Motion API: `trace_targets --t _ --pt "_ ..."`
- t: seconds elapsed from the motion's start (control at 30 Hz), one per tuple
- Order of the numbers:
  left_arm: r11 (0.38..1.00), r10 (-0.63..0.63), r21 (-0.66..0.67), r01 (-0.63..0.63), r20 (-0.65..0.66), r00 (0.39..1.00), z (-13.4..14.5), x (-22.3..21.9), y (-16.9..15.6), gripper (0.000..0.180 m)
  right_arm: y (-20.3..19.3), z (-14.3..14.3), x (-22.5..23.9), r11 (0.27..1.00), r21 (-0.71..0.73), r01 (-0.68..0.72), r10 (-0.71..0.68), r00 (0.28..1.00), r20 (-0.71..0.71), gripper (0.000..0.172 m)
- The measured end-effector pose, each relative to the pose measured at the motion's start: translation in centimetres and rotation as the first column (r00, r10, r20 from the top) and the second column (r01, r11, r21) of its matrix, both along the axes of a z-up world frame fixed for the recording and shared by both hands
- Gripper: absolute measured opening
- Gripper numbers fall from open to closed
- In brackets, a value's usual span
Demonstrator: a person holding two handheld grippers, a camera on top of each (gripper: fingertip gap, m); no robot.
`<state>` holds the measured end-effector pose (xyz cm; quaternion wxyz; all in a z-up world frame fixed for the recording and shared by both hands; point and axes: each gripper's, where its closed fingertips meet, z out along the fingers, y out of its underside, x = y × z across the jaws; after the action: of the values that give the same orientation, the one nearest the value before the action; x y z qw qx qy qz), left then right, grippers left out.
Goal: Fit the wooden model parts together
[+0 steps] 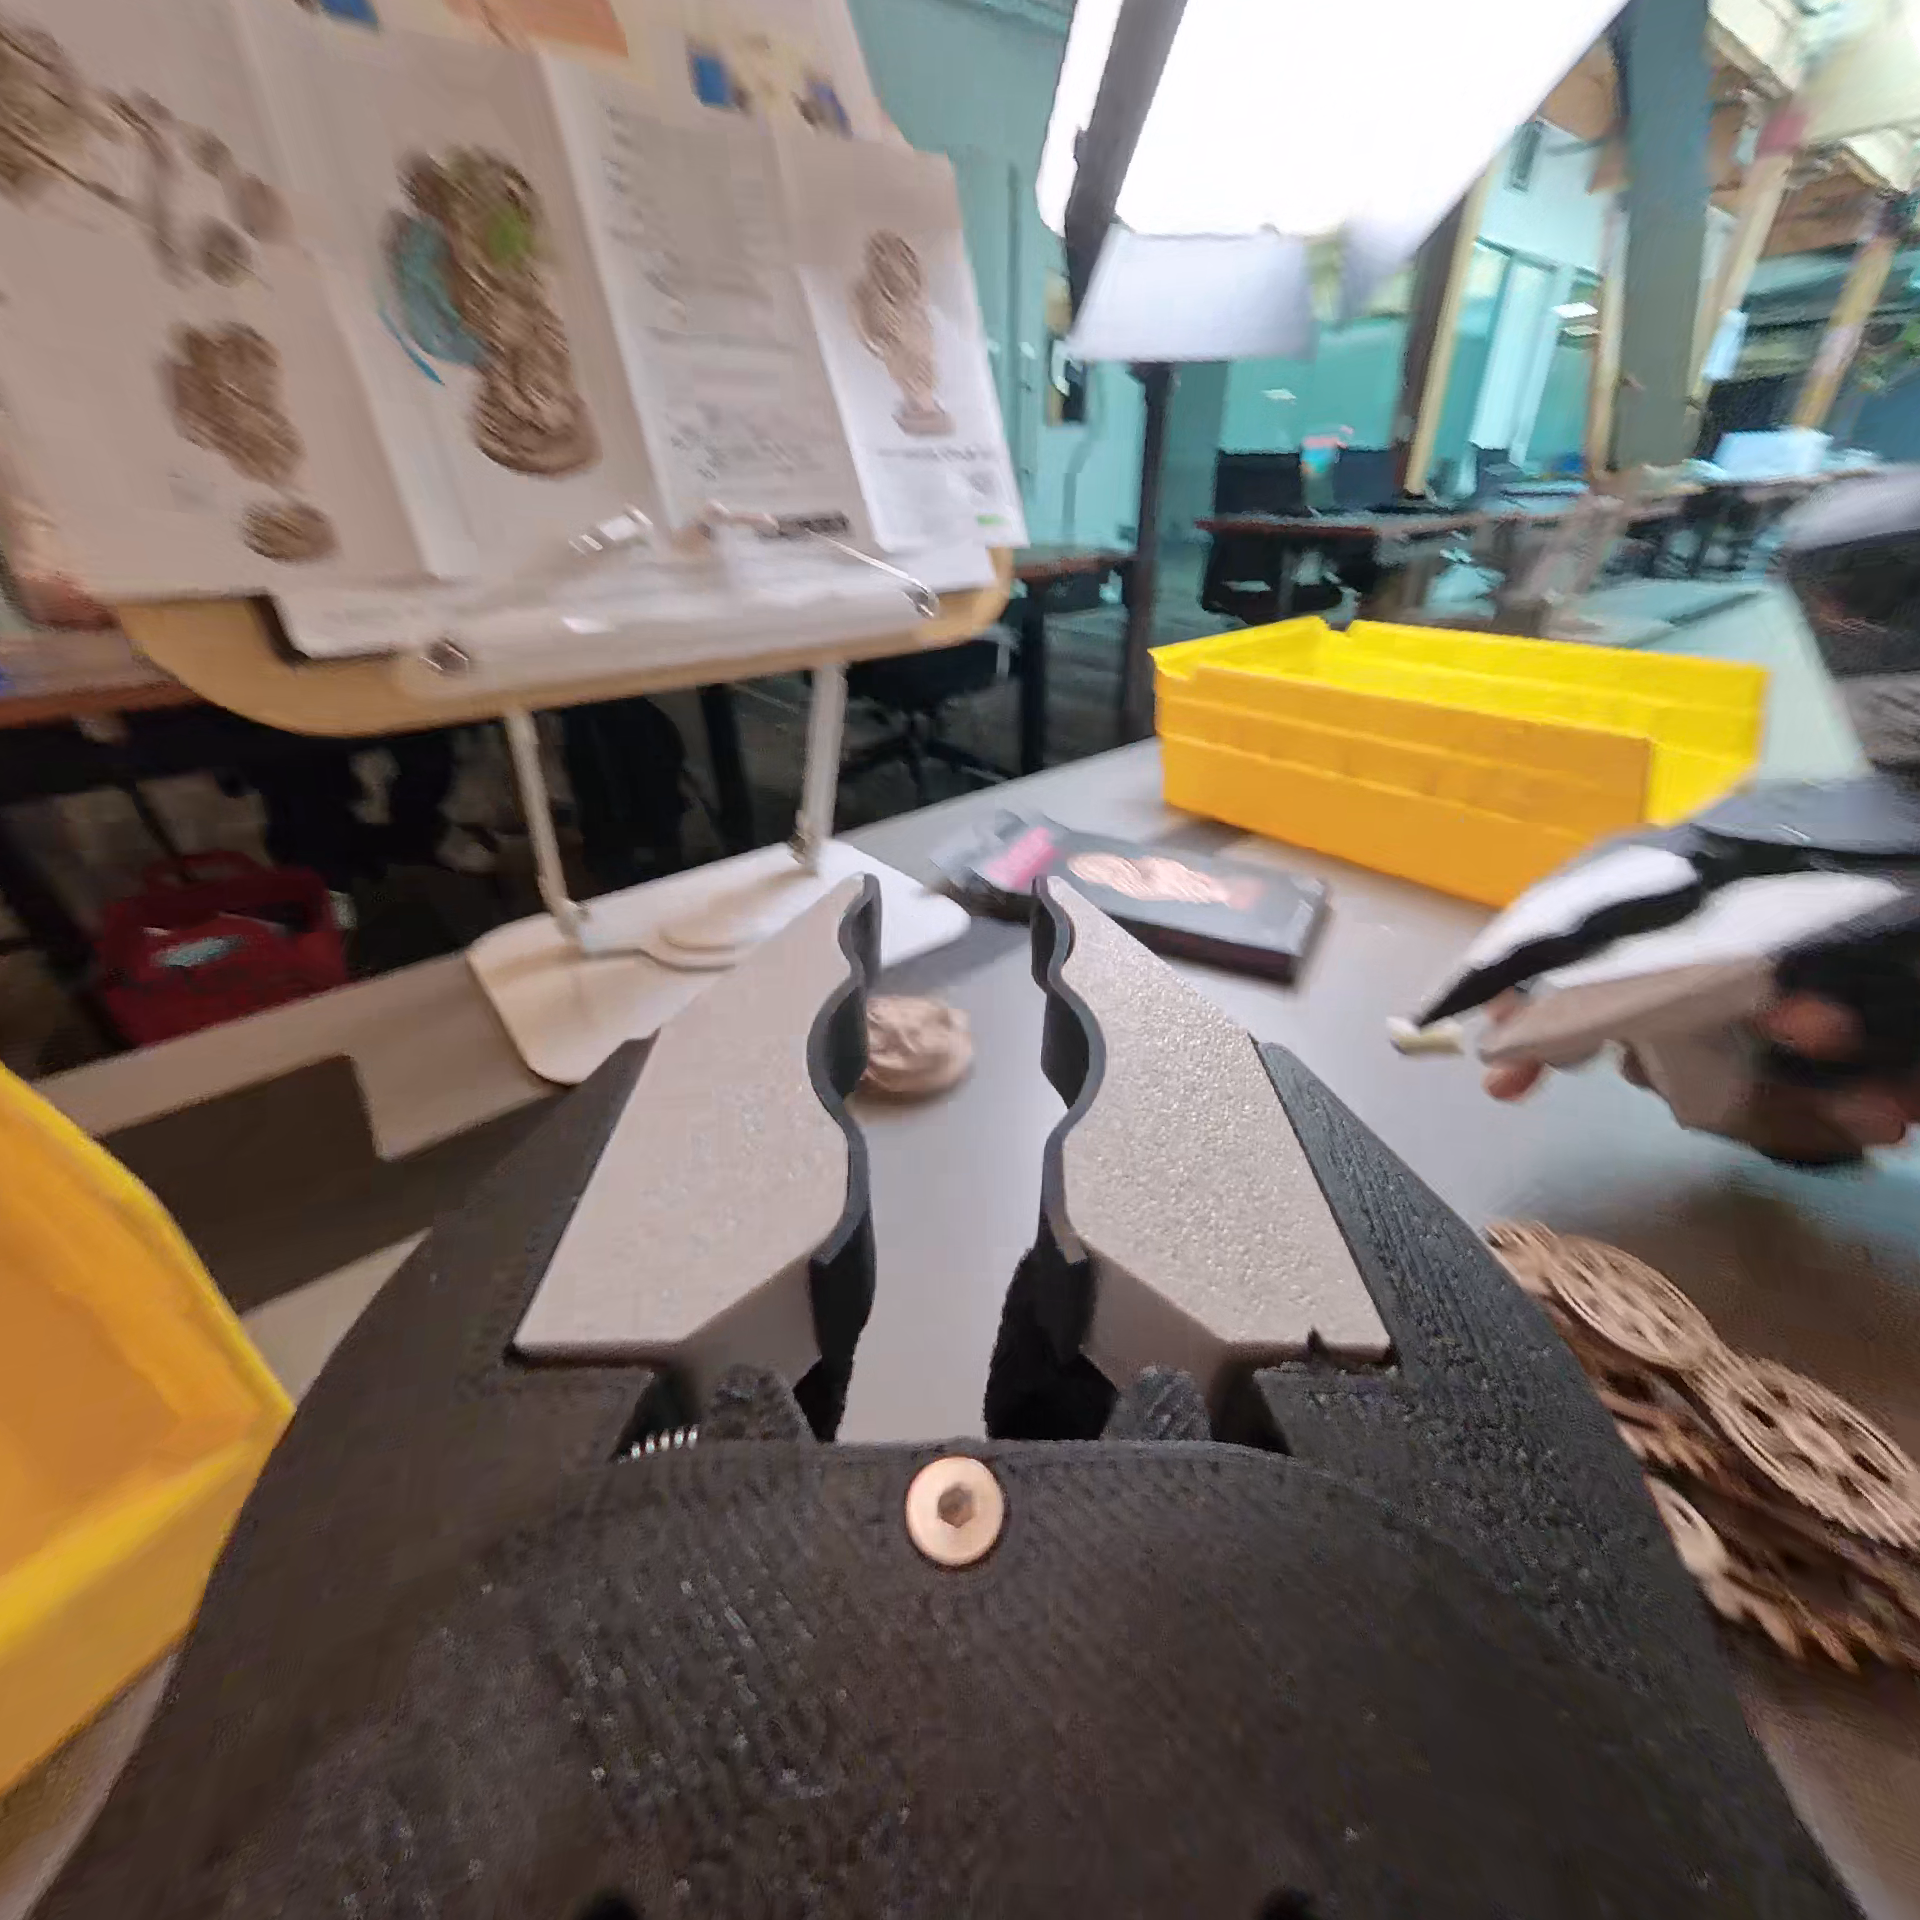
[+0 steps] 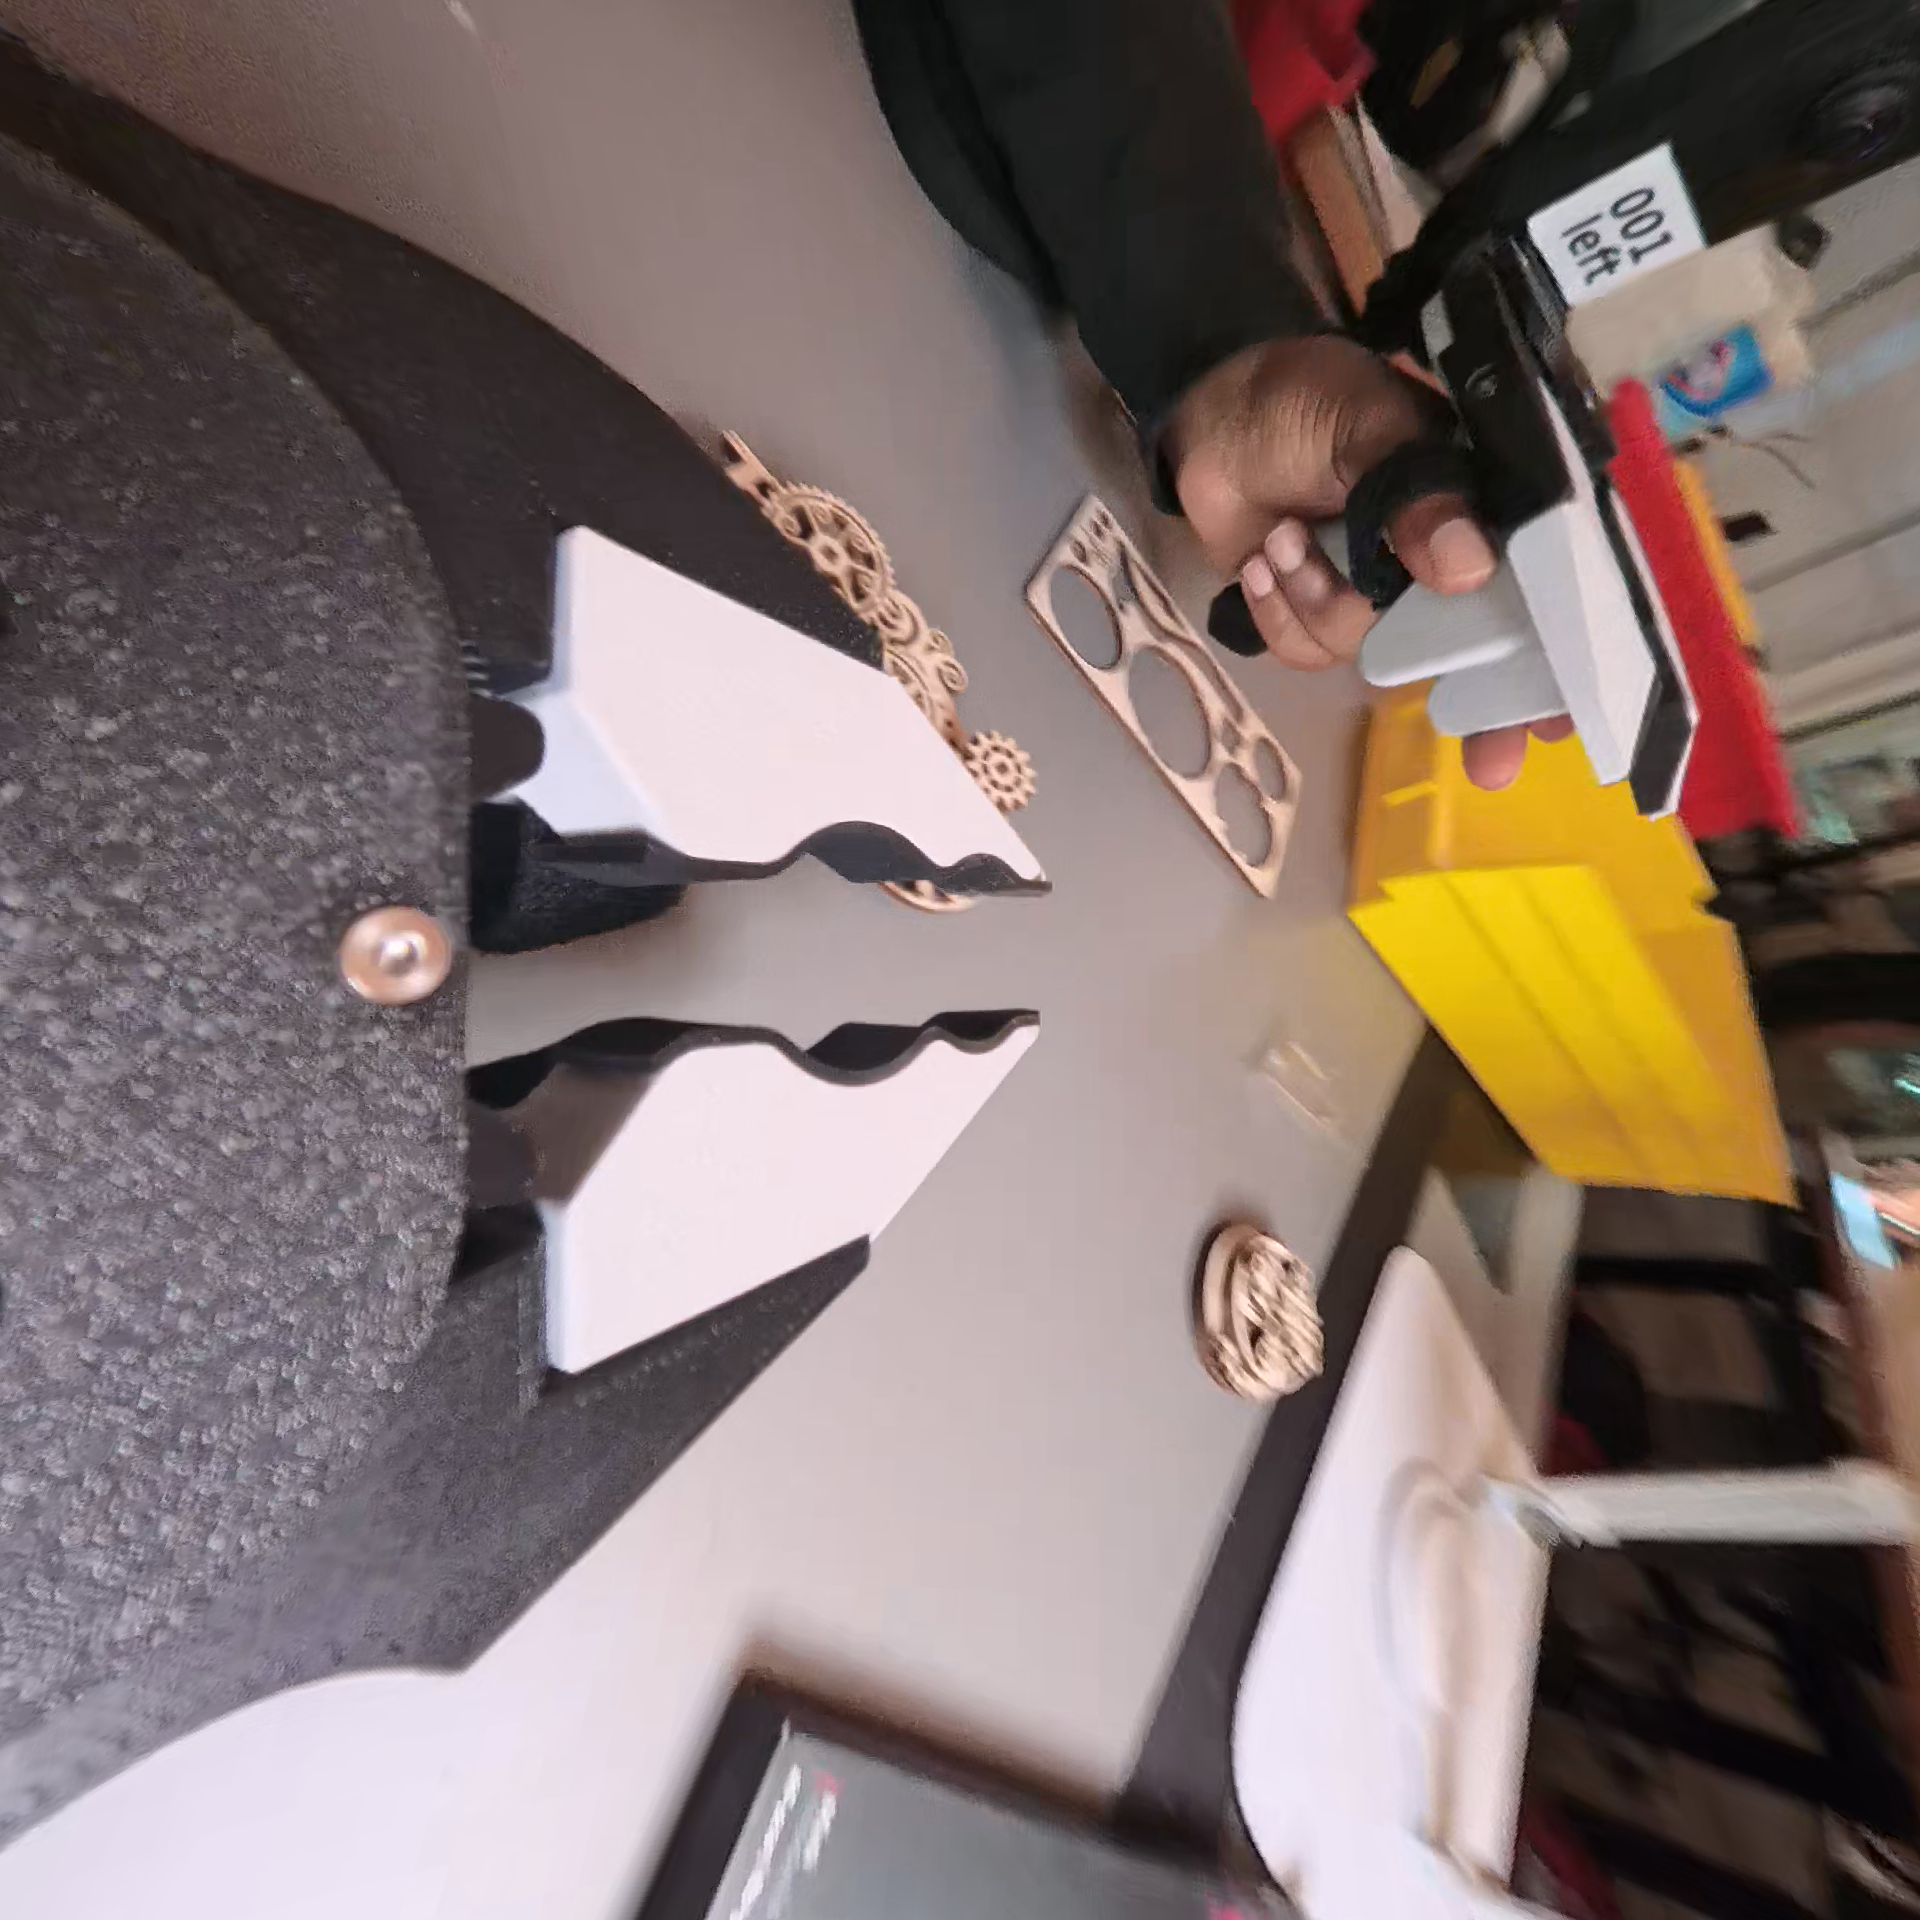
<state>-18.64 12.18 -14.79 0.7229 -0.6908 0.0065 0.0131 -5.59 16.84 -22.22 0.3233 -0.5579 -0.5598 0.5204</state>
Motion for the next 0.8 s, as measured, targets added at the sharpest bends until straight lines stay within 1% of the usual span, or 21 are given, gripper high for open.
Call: trace_targets --t 0.07,0.1,0.17,0.27,0.3,0.37,0.47,0.6,0.7,0.8 --pt "0.993 0.103 0.057 -0.102 -0.02 0.994 2.3 -2.6 1.1 0.025 0.6 1.1 0.3 0.993 0.045 0.112 -0.106 0.988 -0.11 0.02" --pt "0.985 0.153 0.084 -0.15 -0.028 0.988 3.5 -4.1 1.7 0.023 0.5 1.5 0.5 0.988 0.067 0.142 -0.132 0.981 -0.141 0.021" --pt "0.965 0.24 0.118 -0.234 -0.046 0.97 5.6 -7.0 3.0 0.02 0.5 2.2 0.6 0.972 0.15 0.184 -0.156 0.971 -0.181 0.022" --pt "0.941 0.328 0.112 -0.321 -0.054 0.943 7.5 -11.0 5.5 0.004 0.6 2.8 0.6 0.938 0.267 0.221 -0.166 0.963 -0.213 0.022" --pt "0.934 0.347 0.108 -0.34 -0.053 0.936 8.1 -12.1 6.3 0.0 0.6 2.9 0.7 0.931 0.287 0.228 -0.167 0.961 -0.221 0.022" --pt "0.921 0.385 0.087 -0.379 -0.062 0.921 9.2 -14.5 8.1 0.0 0.5 2.9 0.8 0.924 0.304 0.231 -0.165 0.96 -0.227 0.019" --pt "0.913 0.408 0.07 -0.403 -0.092 0.908 11.4 -17.2 10.7 0.0 0.6 2.5 0.6 0.922 0.305 0.236 -0.171 0.959 -0.226 0.016" --pt "0.912 0.41 0.046 -0.408 -0.123 0.904 14.2 -19.8 14.0 0.0 0.5 2.0 0.3 0.924 0.31 0.223 -0.16 0.963 -0.215 0.016" --pt "0.9 0.432 -0.005 -0.436 -0.127 0.893 14.5 -21.8 16.1 0.0 0.1 1.7 0.1 0.932 0.313 0.184 -0.127 0.973 -0.195 0.017" --pt "0.897 0.434 -0.042 -0.439 -0.095 0.896 13.8 -23.0 17.3 0.0 -0.4 1.4 0.0 0.928 0.337 0.161 -0.104 0.978 -0.181 0.015"
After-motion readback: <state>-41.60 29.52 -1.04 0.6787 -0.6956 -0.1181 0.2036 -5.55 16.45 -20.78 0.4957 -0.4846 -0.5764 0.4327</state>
